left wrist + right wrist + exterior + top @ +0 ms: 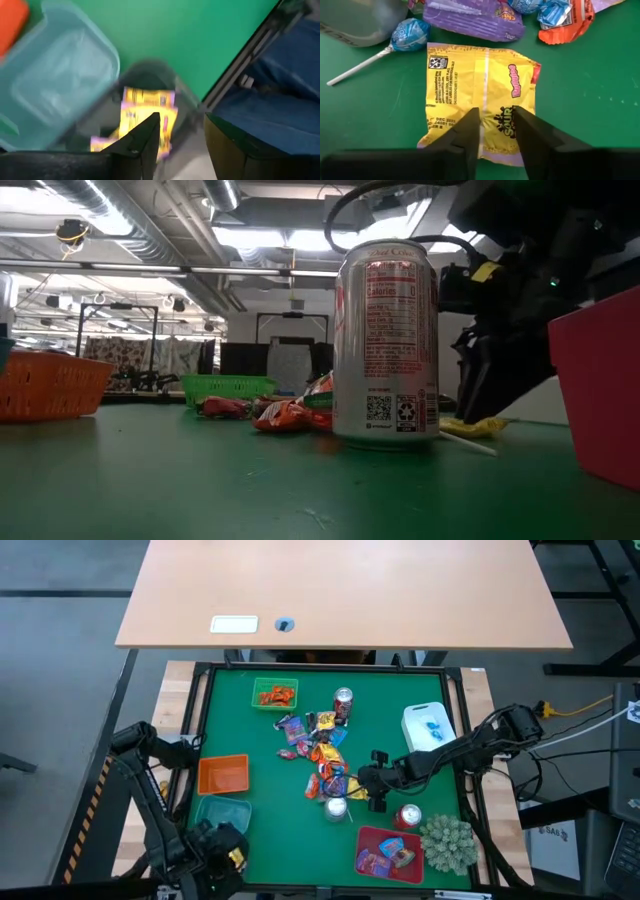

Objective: Sort candy
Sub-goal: Put the yellow candy into the black bin

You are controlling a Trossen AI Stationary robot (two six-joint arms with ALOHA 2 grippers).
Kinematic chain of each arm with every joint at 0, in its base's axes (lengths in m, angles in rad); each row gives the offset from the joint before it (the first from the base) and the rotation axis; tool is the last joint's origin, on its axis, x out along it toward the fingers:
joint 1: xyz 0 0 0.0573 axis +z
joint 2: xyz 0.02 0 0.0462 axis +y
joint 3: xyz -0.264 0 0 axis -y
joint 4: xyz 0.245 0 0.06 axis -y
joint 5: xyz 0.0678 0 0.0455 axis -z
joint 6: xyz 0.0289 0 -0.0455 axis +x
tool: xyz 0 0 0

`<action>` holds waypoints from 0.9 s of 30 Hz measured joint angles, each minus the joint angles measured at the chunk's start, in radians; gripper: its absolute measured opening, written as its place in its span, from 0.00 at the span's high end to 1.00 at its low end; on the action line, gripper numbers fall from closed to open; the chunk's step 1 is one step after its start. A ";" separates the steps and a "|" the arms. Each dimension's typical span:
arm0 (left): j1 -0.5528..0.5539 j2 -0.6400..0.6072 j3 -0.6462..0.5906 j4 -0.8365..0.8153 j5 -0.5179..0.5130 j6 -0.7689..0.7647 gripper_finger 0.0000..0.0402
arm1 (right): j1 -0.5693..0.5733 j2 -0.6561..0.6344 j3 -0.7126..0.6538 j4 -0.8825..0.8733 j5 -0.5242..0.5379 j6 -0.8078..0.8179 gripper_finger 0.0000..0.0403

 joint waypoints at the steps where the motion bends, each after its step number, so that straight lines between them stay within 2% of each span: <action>1: 0.006 0.000 0.000 0.000 -0.023 0.021 0.66 | 0.000 0.000 0.000 0.000 0.000 0.000 0.77; 7: 0.048 0.000 0.000 0.003 -0.178 0.172 0.69 | 0.000 -0.005 0.001 -0.006 0.001 -0.001 0.98; 11: 0.090 0.000 0.000 0.008 -0.265 0.297 0.70 | -0.001 -0.010 0.032 -0.052 -0.008 -0.001 0.96; 17: 0.163 0.000 0.000 0.034 -0.385 0.465 0.70 | -0.001 -0.012 0.179 -0.233 0.013 -0.059 0.99; 22: 0.241 0.000 0.000 0.041 -0.444 0.476 0.70 | -0.001 -0.012 0.323 -0.367 0.128 -0.117 0.99; 27: 0.325 0.000 0.000 0.090 -0.482 0.472 0.70 | -0.001 -0.012 0.440 -0.380 0.240 -0.190 0.99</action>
